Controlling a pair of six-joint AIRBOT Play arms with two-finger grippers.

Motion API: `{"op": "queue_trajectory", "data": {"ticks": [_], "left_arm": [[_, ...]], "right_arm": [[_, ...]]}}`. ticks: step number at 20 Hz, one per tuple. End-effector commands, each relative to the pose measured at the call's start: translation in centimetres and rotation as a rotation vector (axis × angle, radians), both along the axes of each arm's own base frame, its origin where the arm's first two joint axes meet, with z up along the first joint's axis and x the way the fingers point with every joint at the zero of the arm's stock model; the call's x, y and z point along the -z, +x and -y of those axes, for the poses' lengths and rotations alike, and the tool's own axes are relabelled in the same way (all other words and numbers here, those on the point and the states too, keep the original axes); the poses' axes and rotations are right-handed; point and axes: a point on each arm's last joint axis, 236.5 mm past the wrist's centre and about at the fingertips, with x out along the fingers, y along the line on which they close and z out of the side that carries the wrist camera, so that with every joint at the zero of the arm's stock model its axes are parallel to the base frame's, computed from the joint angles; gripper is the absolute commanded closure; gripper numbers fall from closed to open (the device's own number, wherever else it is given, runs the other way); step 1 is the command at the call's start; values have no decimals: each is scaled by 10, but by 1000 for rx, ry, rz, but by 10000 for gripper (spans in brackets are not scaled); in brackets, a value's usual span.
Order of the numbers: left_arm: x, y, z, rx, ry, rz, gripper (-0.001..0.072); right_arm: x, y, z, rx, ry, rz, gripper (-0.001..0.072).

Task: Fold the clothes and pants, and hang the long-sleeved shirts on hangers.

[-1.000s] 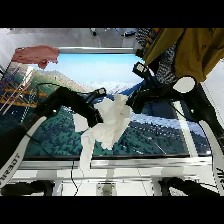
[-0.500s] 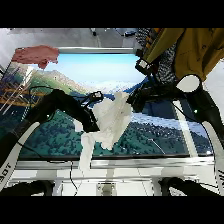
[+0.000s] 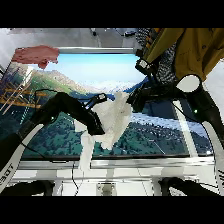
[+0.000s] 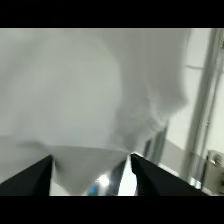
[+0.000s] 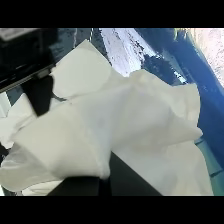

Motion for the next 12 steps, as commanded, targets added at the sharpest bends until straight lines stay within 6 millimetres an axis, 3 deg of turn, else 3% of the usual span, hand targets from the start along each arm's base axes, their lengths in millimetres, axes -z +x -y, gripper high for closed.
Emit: {"op": "queue_trajectory", "data": {"ticks": [1,4,6,8,10,12], "left_arm": [[-2,-29,-6,69,29,-98,246],[-3,-34,-2,15,59,-156,256],[-7,-47,3,46,64,-163,301],[-19,-66,9,85,57,-132,394],[-31,-76,2,66,99,-80,418],[-42,-65,-13,-22,151,49,491]], "right_arm": [[0,0,0,1,-1,1,679],[0,0,0,1,-1,1,679],[0,0,0,1,-1,1,679],[1,0,1,2,-5,0,679],[3,1,3,10,-17,-5,679],[4,1,5,14,-25,-8,679]]}}
